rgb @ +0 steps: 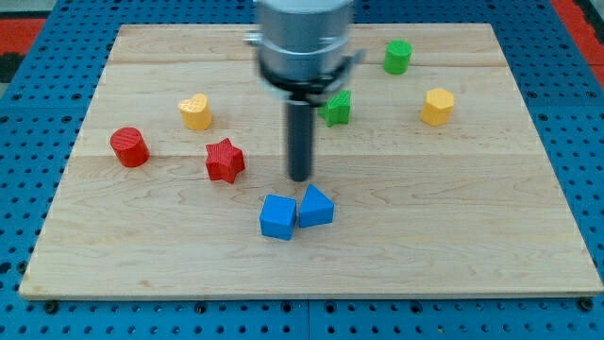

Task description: Move the red star to the right side of the red circle

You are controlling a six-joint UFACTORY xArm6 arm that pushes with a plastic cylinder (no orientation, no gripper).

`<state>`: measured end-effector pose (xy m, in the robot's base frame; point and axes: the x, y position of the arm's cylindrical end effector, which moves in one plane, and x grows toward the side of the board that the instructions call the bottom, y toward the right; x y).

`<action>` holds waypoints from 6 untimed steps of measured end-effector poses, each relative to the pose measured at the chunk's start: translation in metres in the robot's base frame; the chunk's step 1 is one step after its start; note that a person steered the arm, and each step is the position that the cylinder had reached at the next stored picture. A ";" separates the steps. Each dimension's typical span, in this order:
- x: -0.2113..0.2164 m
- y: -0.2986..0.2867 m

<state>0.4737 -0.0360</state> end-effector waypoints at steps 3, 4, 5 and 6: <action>-0.001 -0.069; -0.002 -0.119; -0.002 -0.120; -0.002 -0.118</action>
